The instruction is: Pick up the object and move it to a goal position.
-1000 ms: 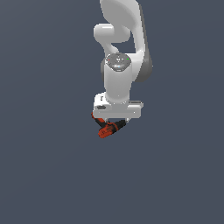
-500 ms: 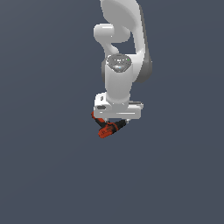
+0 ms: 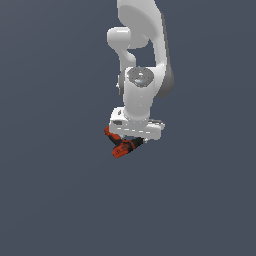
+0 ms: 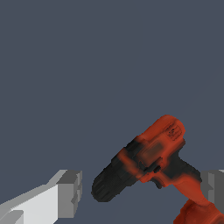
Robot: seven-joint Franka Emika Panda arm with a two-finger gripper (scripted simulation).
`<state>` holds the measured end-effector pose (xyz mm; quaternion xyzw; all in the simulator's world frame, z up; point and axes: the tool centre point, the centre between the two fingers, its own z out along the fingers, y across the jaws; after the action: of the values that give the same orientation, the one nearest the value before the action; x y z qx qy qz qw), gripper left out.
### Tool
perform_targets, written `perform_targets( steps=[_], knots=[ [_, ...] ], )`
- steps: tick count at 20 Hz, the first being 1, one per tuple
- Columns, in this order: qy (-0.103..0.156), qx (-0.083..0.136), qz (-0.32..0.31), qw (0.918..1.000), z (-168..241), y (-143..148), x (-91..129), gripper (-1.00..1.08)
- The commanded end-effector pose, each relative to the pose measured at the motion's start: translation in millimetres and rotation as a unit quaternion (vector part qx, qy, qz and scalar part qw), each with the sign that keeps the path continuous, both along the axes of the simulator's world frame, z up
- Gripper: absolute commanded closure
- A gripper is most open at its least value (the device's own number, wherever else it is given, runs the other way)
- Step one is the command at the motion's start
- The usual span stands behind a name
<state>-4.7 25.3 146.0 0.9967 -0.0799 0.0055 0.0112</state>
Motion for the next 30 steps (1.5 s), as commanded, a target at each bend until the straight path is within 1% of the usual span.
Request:
perform_targets(
  steps=[1,8,15,22,30],
  knots=[
    [-0.002,-0.006,-0.023,0.9997,-6,1,-2,-1.0],
    [-0.01,-0.023,-0.093,0.9954,-24,4,-9,-1.0],
    [-0.023,-0.039,-0.161,0.9859,-40,7,-17,-1.0],
    [-0.038,-0.052,-0.227,0.9717,-54,9,-25,-1.0],
    [-0.06,-0.063,-0.3,0.9499,-69,12,-34,-1.0]
  ],
)
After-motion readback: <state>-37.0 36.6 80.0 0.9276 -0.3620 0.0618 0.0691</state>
